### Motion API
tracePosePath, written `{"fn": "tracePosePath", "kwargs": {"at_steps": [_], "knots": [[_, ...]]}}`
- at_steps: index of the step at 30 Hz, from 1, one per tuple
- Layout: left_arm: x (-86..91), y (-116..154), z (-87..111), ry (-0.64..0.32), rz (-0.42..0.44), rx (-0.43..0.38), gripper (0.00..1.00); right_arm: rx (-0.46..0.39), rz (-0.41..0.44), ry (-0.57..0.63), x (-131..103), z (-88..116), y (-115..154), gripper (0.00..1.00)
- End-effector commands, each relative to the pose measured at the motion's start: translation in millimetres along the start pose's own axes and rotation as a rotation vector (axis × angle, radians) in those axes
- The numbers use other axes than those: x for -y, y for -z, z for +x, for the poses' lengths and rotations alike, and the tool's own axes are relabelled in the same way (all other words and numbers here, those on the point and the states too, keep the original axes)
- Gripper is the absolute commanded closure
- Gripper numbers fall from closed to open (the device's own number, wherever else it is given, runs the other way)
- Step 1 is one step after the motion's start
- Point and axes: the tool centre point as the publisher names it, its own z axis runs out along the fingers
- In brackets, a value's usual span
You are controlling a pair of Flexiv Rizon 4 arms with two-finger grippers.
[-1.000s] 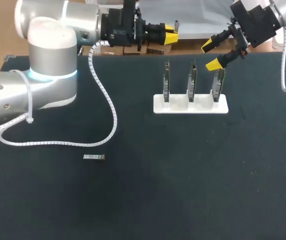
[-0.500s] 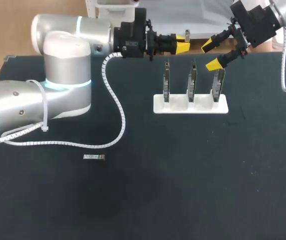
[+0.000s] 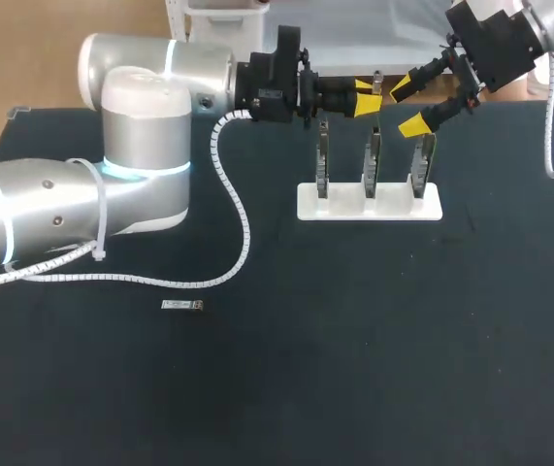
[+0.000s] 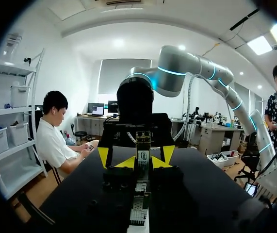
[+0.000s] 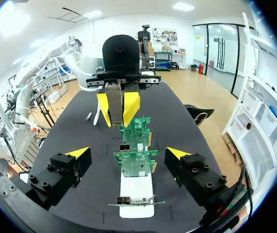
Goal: Pick up the optical module with the left hand, and insert it into the network port with the right hand.
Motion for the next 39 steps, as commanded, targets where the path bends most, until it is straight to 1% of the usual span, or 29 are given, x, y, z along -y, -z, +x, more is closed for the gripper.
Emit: {"fn": "tracePosePath", "kwargs": {"at_steps": [1, 7, 13, 21, 26, 39], "knots": [[-5.4, -2.4, 5.6, 0.015, 0.020, -0.012, 1.00, 0.002, 0.003, 0.002, -1.5, 0.4, -0.1, 0.00], [-3.5, -2.2, 7.6, 0.029, 0.036, -0.017, 1.00, 0.002, 0.003, 0.002, -1.5, 0.4, -0.1, 0.00], [-4.9, -2.0, 6.7, 0.021, 0.044, -0.018, 1.00, 0.002, 0.003, 0.002, -1.5, 0.4, -0.1, 0.00], [-6.6, -7.3, 8.2, 0.037, 0.059, 0.000, 1.00, 0.002, 0.003, 0.002, -1.5, 0.4, -0.1, 0.00], [-6.7, -8.1, 10.3, 0.056, 0.053, 0.018, 1.00, 0.002, 0.003, 0.002, -1.5, 0.4, -0.1, 0.00], [-7.2, -9.9, 11.2, 0.057, 0.046, 0.009, 1.00, 0.002, 0.003, 0.002, -1.5, 0.4, -0.1, 0.00]]}}
